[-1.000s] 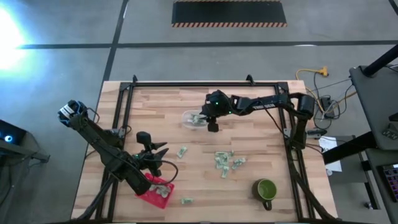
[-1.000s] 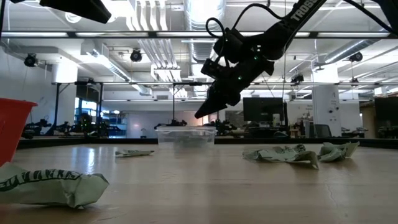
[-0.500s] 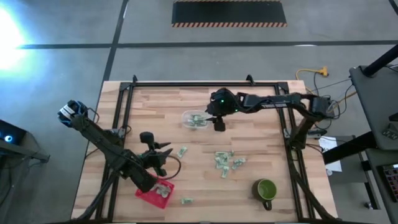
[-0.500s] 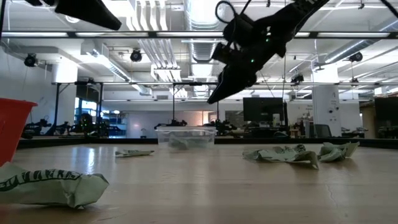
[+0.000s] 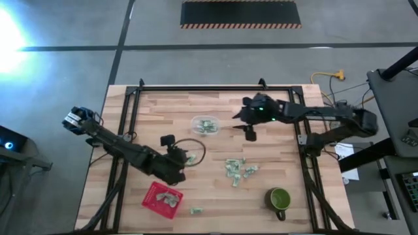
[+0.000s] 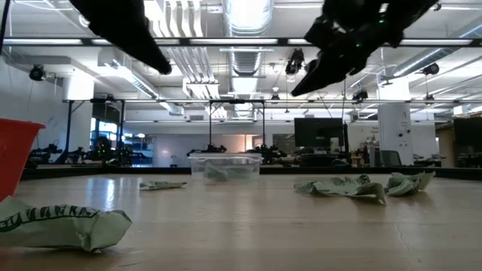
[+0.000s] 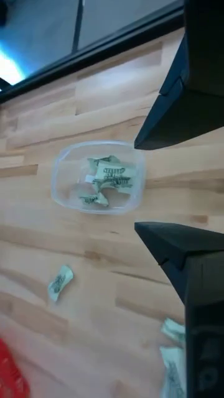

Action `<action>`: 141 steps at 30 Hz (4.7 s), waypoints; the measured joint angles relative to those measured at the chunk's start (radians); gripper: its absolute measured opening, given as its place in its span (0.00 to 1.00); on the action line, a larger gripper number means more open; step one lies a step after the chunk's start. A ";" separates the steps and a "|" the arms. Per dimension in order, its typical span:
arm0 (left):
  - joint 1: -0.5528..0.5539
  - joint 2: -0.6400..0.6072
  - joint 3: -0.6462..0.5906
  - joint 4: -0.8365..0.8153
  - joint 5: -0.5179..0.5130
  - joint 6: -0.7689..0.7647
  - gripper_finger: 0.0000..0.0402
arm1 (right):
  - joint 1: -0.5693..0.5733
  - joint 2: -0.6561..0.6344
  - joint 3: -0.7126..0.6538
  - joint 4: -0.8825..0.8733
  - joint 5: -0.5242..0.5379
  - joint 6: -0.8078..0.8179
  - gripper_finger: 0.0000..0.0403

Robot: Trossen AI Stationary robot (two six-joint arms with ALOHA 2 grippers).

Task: Pick and place items into bin
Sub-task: Put the stevia packet into the orange bin

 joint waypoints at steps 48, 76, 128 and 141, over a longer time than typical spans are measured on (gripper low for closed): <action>0.328 0.250 -0.017 0.067 0.580 -0.114 0.51 | 0.009 -0.503 -0.239 0.024 -0.004 0.061 0.48; 0.363 0.392 0.022 0.022 0.657 -0.095 0.27 | 0.027 -0.502 -0.239 0.039 -0.008 0.050 0.48; -0.093 -0.002 0.086 -0.134 0.694 -0.160 0.00 | 0.028 -0.501 -0.241 0.039 0.001 0.061 0.48; -0.214 0.138 0.063 -0.078 0.698 -0.211 0.00 | 0.029 -0.501 -0.247 0.039 0.000 0.070 0.48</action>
